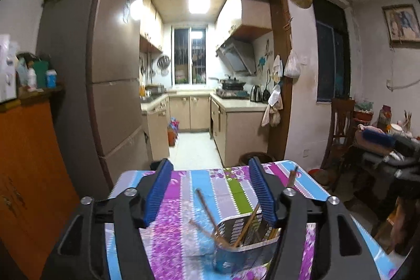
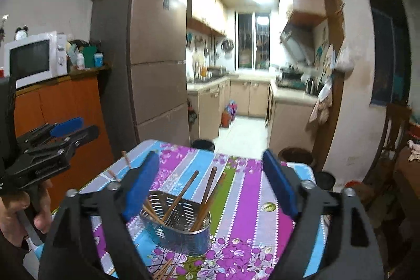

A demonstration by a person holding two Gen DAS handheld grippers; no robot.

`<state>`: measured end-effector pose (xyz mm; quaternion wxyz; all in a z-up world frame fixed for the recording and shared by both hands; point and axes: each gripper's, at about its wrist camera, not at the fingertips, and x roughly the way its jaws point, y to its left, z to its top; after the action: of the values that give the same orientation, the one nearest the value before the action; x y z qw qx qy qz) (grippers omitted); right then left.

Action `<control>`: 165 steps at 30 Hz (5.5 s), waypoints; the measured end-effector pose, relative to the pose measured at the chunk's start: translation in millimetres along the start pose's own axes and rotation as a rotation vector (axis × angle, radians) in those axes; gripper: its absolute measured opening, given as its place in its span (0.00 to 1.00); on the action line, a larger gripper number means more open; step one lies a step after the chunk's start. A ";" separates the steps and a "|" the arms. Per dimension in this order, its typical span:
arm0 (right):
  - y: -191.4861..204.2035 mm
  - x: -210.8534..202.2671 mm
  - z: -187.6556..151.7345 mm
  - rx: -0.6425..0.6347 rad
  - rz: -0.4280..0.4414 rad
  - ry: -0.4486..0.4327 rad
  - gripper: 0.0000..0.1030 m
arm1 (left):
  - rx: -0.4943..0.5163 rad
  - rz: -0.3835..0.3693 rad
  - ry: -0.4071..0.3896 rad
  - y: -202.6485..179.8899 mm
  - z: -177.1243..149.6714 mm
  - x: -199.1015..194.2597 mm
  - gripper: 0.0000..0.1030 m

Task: Organize utensils
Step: 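Move the right tool back over the chopsticks on the table, then close the right tool on another wooden chopstick, then lift the chopstick with the right tool and lower it into the holder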

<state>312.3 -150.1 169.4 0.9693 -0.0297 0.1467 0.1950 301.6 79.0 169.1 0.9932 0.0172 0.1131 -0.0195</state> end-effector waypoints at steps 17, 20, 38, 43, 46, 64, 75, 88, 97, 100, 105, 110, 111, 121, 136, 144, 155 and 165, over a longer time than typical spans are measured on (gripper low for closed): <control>80.4 -128.3 -183.4 0.008 0.134 0.035 0.37 | 0.001 -0.127 0.160 10.6 -198.5 -137.1 0.74; 104.9 -117.8 -231.8 0.040 0.182 0.148 0.22 | -0.011 -0.136 0.229 12.0 -232.3 -136.2 0.74; 167.2 -79.7 -306.6 0.023 0.033 0.287 0.11 | -0.013 -0.199 0.251 15.5 -294.3 -147.0 0.69; 165.3 -70.8 -311.2 0.037 -0.020 0.286 0.09 | -0.026 -0.233 0.253 19.1 -298.3 -146.0 0.69; 166.6 -67.4 -309.5 0.036 -0.033 0.283 0.09 | -0.021 -0.248 0.258 19.2 -302.7 -143.8 0.69; 166.2 -63.4 -309.5 0.073 -0.054 0.263 0.05 | 0.017 -0.267 0.273 -5.8 -323.0 -127.8 0.37; 166.9 -67.8 -309.5 0.077 -0.051 0.248 0.05 | 0.045 -0.164 0.227 -8.4 -329.2 -130.9 0.09; 154.5 -116.9 -257.8 -0.007 -0.063 0.081 0.05 | 0.031 -0.149 0.053 -2.0 -277.0 -173.2 0.07; 145.9 -124.2 -210.1 -0.077 -0.025 -0.024 0.05 | 0.060 -0.129 -0.119 -13.2 -228.5 -192.1 0.07; 140.5 -119.0 -194.6 -0.080 -0.009 -0.038 0.05 | 0.070 -0.129 -0.154 -18.9 -216.7 -190.6 0.07; 129.6 -106.7 -165.4 -0.084 0.027 -0.048 0.05 | 0.077 -0.135 -0.193 -23.8 -191.4 -179.3 0.07; 117.9 -91.6 -139.3 -0.078 0.065 -0.024 0.05 | 0.049 -0.154 -0.178 -17.8 -164.1 -160.4 0.07; 116.9 -89.5 -135.1 -0.079 0.069 -0.021 0.05 | 0.046 -0.160 -0.169 -16.7 -158.7 -156.4 0.07; 111.8 -77.4 -99.2 -0.089 0.116 0.017 0.05 | 0.061 -0.180 -0.105 -10.4 -118.9 -129.3 0.07; 80.5 -75.5 -39.5 -0.043 0.117 -0.027 0.05 | 0.068 -0.201 -0.086 -17.3 -46.6 -123.3 0.07; 61.9 -69.3 0.1 -0.045 0.094 -0.068 0.05 | 0.047 -0.208 -0.095 -19.8 12.0 -111.7 0.07; 36.4 -26.4 71.4 -0.051 0.067 -0.104 0.05 | 0.045 -0.155 -0.121 -30.2 78.5 -64.0 0.07; 20.4 24.9 62.9 -0.037 0.082 -0.056 0.05 | 0.058 -0.133 -0.041 -36.3 69.0 2.6 0.07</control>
<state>343.5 -114.8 222.2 0.9636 -0.0361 0.1168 0.2378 318.0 40.0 234.6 0.9909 0.0378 0.0932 -0.0890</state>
